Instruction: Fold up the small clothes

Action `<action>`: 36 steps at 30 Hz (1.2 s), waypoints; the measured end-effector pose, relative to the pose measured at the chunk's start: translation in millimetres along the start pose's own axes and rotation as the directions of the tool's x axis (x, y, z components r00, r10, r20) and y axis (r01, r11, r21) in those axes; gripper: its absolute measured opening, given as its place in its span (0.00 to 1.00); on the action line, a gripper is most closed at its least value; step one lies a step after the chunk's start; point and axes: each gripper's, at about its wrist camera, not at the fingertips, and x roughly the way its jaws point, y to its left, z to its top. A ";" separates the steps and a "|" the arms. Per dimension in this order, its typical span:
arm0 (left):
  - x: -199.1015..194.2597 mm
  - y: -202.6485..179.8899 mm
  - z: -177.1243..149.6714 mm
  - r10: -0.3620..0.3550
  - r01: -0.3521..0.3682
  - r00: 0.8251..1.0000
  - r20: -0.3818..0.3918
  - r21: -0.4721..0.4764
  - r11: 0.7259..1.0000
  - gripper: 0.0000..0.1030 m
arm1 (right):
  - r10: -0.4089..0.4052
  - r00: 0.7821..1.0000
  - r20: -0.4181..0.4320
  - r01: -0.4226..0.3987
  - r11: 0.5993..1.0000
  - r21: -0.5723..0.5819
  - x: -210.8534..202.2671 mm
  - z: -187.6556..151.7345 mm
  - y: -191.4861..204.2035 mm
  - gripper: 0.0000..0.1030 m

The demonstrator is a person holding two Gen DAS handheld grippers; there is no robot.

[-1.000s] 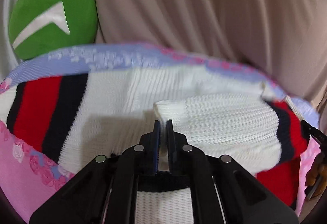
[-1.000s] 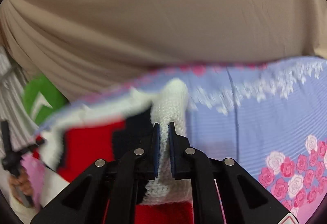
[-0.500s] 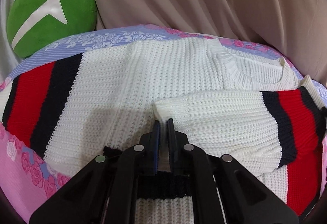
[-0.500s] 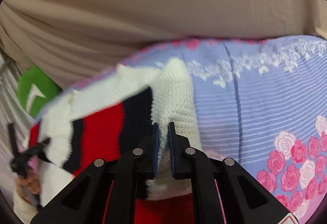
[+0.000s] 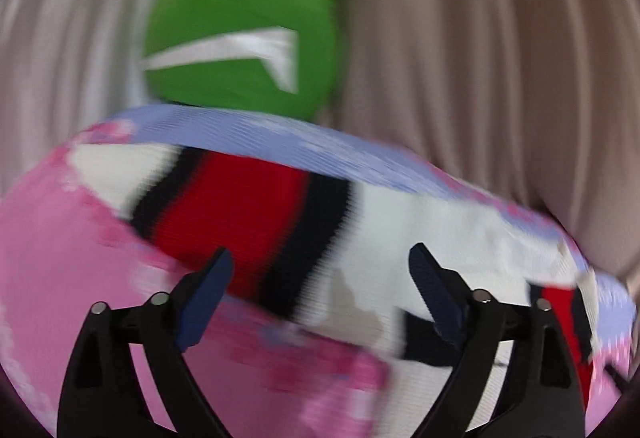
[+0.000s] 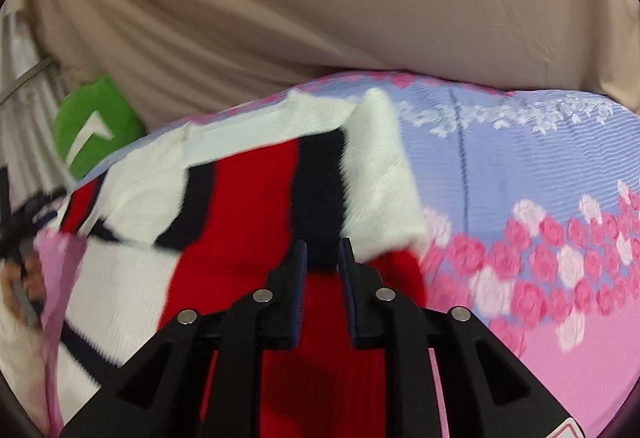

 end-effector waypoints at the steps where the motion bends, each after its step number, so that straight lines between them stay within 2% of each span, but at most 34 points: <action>1: 1.6 31.1 13.8 0.040 -0.040 0.999 -0.002 -0.055 0.998 0.88 | 0.016 1.000 -0.015 -0.016 1.000 -0.006 0.5 -11.5 8.8 0.23; 3: 13.7 79.5 33.0 0.091 -0.097 0.995 -0.046 -0.139 0.986 0.88 | 0.040 0.998 -0.046 -0.040 0.999 0.002 3.5 -27.8 12.2 0.24; 4: 23.7 111.5 41.9 0.129 -0.143 0.989 -0.079 -0.209 0.967 0.88 | 0.047 0.997 -0.058 -0.046 0.999 0.011 6.5 -33.1 13.0 0.25; 6: 42.7 155.2 49.7 0.110 -0.144 0.986 -0.125 -0.310 0.940 0.88 | 0.058 0.995 -0.083 -0.055 0.998 0.038 14.8 -45.2 8.3 0.26; 8: 62.9 195.8 49.4 0.095 -0.163 0.980 -0.177 -0.423 0.891 0.87 | 0.060 0.993 -0.100 -0.053 0.996 0.067 22.4 -49.2 3.9 0.26; 9: 72.0 210.5 47.4 0.069 -0.153 0.979 -0.192 -0.471 0.869 0.85 | 0.064 0.993 -0.098 -0.057 0.996 0.075 25.7 -50.7 1.0 0.26; 10: 81.3 223.6 44.9 0.039 -0.139 0.979 -0.201 -0.514 0.846 0.77 | 0.068 0.993 -0.095 -0.061 0.995 0.082 29.4 -48.1 -1.7 0.27; 11: 83.0 229.3 44.5 0.033 -0.128 0.982 -0.186 -0.529 0.839 0.77 | 0.072 0.993 -0.096 -0.063 0.994 0.091 30.0 -48.2 -3.6 0.29; 12: 81.6 227.7 46.3 0.043 -0.121 0.986 -0.161 -0.520 0.846 0.68 | 0.074 0.992 -0.100 -0.064 0.993 0.098 31.7 -48.6 -4.8 0.30; 13: 83.8 225.7 49.7 0.032 -0.105 0.988 -0.151 -0.504 0.857 0.41 | 0.074 0.992 -0.100 -0.064 0.993 0.100 33.3 -48.3 -5.4 0.30; 14: 88.9 220.3 53.8 0.004 -0.083 0.987 -0.161 -0.486 0.870 0.28 | 0.073 0.992 -0.099 -0.063 0.993 0.098 33.0 -48.0 -5.3 0.30; 15: 91.2 213.1 56.4 -0.002 -0.079 0.986 -0.168 -0.472 0.878 0.05 | 0.072 0.993 -0.097 -0.063 0.993 0.096 33.0 -48.2 -4.9 0.31; 17: 83.1 186.3 69.0 0.001 -0.057 0.991 -0.135 -0.412 0.909 0.07 | 0.068 0.993 -0.093 -0.060 0.994 0.093 34.1 -48.2 -3.0 0.32; 18: 69.3 159.3 78.0 0.007 -0.041 0.995 -0.096 -0.348 0.937 0.06 | 0.067 0.994 -0.091 -0.059 0.994 0.093 34.2 -48.0 -2.7 0.32; 19: 58.4 141.1 82.5 0.009 -0.028 0.998 -0.066 -0.303 0.953 0.06 | 0.067 0.994 -0.089 -0.058 0.994 0.094 34.0 -48.0 -3.0 0.32; 20: 35.8 102.4 89.2 -0.017 0.014 1.000 -0.010 -0.223 0.975 0.06 | 0.066 0.994 -0.086 -0.058 0.994 0.096 33.7 -48.1 -3.3 0.32; 22: 4.3 44.5 93.1 -0.097 0.101 0.994 0.044 -0.112 0.989 0.06 | 0.067 0.994 -0.084 -0.059 0.993 0.101 33.4 -46.8 -3.3 0.32; 24: -34.1 -39.9 82.6 -0.226 0.224 0.972 0.061 0.041 0.974 0.06 | 0.068 0.994 -0.081 -0.060 0.993 0.105 32.5 -45.7 -3.1 0.32; 25: -42.4 -66.6 76.8 -0.271 0.267 0.961 0.050 0.085 0.960 0.06 | 0.072 0.994 -0.079 -0.063 0.992 0.106 32.1 -45.1 -3.4 0.33; 27: -58.7 -139.4 46.2 -0.376 0.372 0.927 -0.017 0.190 0.909 0.08 | 0.080 0.994 -0.073 -0.072 0.991 0.113 30.7 -44.0 -3.9 0.36; 29: -58.8 -198.7 2.0 -0.431 0.448 0.894 -0.125 0.253 0.857 0.16 | 0.093 0.994 -0.063 -0.085 0.989 0.122 28.3 -42.7 -5.5 0.40; 31: -49.2 -238.7 -48.6 -0.436 0.483 0.874 -0.217 0.280 0.830 0.67 | 0.099 0.994 -0.050 -0.091 0.987 0.134 25.7 -42.2 -7.2 0.45; 32: -41.4 -252.3 -76.6 -0.419 0.483 0.871 -0.256 0.285 0.828 0.72 | 0.100 0.994 -0.040 -0.093 0.985 0.142 23.9 -42.2 -8.7 0.46; 35: -34.8 -258.1 -126.7 -0.381 0.477 0.864 -0.330 0.291 0.830 0.71 | 0.109 0.994 -0.014 -0.106 0.981 0.164 18.4 -41.5 -13.2 0.47; 36: -35.0 -250.4 -133.2 -0.373 0.471 0.865 -0.337 0.283 0.836 0.71 | 0.107 0.994 -0.007 -0.104 0.980 0.167 15.6 -40.5 -14.0 0.47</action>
